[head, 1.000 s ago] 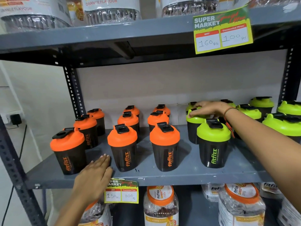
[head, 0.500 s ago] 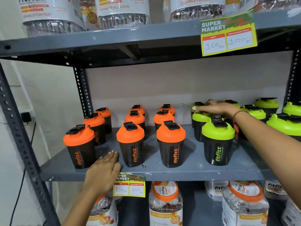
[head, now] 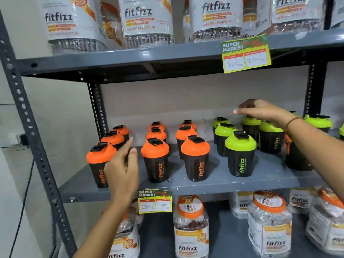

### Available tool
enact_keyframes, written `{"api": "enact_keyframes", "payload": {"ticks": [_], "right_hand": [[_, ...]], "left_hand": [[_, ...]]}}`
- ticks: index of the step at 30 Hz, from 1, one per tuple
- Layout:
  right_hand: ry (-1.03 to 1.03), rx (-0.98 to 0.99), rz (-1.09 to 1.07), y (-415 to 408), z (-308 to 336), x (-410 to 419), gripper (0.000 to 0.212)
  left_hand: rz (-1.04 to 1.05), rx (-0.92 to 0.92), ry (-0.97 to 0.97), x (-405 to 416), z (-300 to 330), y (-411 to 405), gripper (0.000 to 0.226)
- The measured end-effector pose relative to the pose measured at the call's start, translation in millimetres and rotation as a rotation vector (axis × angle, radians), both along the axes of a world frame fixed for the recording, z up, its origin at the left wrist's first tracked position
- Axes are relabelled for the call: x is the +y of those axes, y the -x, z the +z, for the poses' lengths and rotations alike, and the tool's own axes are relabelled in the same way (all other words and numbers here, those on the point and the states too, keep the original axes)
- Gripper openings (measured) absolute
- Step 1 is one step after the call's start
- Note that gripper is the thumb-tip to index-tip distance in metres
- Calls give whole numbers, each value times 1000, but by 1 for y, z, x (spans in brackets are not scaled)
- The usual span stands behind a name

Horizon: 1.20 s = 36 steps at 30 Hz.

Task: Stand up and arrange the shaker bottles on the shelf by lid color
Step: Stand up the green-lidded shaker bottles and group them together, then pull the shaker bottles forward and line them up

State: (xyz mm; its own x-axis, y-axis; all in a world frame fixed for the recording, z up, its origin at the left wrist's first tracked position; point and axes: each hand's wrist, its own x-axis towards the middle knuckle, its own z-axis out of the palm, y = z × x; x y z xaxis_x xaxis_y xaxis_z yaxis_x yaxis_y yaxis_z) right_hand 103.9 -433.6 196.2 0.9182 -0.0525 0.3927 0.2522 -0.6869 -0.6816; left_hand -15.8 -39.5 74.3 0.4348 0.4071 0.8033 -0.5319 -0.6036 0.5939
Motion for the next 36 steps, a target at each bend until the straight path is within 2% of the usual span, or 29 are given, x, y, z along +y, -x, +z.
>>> {"api": "enact_keyframes", "payload": {"ticks": [3,5,9,12,17,19,22,29,32,36], "right_hand": [[-35,-31,14,8,6,2,40],[-46,-31,33,7,6,3,37],[-12,10,71,-4,3,7,35],[73,29,101,-18,-1,10,34],[259,75,136,-50,-4,10,43],[375,200,179,-62,-5,10,53],[435,368,232,-80,-11,11,63],[456,407,248,-110,-26,9,69],[461,356,247,-115,-27,6,68],[389,396,235,-118,-27,3,68]], "left_hand": [[-149,-1,-132,-17,55,-14,45],[-211,96,-279,-33,86,-30,44],[-202,421,-593,-65,124,-73,46],[-160,674,-707,-82,134,-106,48],[-209,1117,-855,-107,137,-149,67],[-200,1197,-843,-113,137,-163,73],[-216,1285,-799,-118,136,-179,82],[-246,1402,-715,-115,128,-205,97],[-264,1413,-675,-114,124,-211,94],[-254,1372,-677,-114,122,-214,84]]}}
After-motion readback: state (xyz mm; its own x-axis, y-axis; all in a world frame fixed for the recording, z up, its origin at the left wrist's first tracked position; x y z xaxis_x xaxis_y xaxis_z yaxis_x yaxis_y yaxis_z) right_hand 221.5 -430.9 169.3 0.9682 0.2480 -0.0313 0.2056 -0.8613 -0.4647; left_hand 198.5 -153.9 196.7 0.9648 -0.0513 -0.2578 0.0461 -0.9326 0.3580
